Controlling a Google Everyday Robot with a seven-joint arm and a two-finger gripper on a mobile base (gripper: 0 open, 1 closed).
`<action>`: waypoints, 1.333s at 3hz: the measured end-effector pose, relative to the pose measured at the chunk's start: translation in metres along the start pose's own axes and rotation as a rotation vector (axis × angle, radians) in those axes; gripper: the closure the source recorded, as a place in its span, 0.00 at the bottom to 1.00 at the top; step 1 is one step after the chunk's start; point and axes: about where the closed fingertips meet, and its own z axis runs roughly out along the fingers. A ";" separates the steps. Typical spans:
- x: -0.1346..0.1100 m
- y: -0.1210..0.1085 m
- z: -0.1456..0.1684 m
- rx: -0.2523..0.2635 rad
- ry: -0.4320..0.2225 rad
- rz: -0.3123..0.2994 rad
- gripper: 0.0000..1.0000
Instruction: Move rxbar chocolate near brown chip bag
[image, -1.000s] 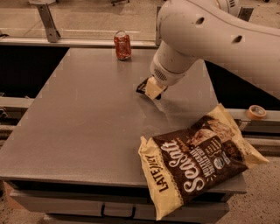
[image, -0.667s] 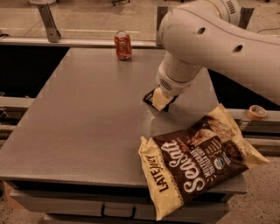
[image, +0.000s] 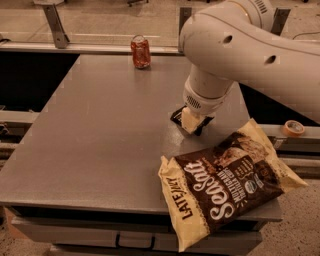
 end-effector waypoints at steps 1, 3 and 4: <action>0.003 0.001 -0.006 0.012 0.019 -0.003 0.12; 0.007 0.000 -0.013 0.032 0.030 -0.007 0.00; 0.001 0.002 -0.013 -0.031 -0.014 0.007 0.00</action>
Offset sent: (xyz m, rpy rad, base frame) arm -0.0128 -0.0086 0.0171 -0.0670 -0.0107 -0.0139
